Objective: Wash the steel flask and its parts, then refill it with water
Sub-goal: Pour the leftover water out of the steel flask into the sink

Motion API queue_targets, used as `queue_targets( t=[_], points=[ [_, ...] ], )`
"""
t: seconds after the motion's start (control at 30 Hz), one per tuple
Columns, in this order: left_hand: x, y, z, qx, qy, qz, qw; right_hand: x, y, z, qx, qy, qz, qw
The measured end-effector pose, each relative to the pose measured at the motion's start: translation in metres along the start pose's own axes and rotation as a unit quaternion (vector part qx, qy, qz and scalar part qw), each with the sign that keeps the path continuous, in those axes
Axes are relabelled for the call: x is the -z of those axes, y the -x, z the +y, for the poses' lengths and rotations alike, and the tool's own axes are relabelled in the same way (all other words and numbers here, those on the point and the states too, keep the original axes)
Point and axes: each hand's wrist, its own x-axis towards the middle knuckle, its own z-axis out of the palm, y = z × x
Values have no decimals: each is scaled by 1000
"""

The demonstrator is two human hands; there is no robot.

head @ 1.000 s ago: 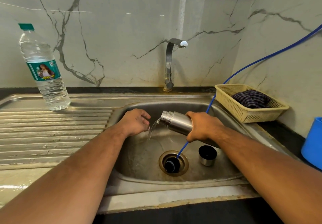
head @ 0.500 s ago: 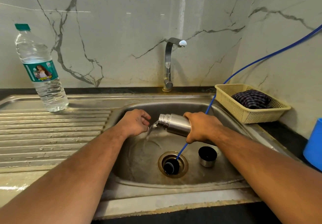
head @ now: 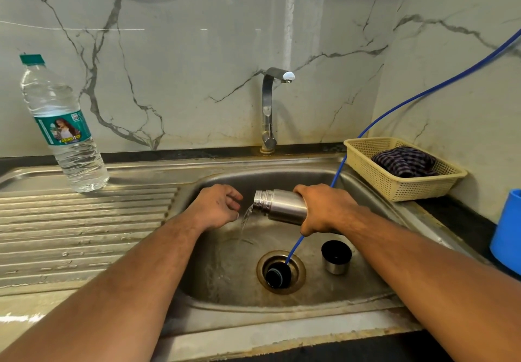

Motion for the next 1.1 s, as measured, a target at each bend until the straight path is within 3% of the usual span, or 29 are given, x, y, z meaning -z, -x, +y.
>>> queue_targets(
  t=[1.1],
  points=[
    [-1, 2, 1, 2, -10, -8, 1000, 0, 1, -5, -1, 13, -1, 1000]
  ],
)
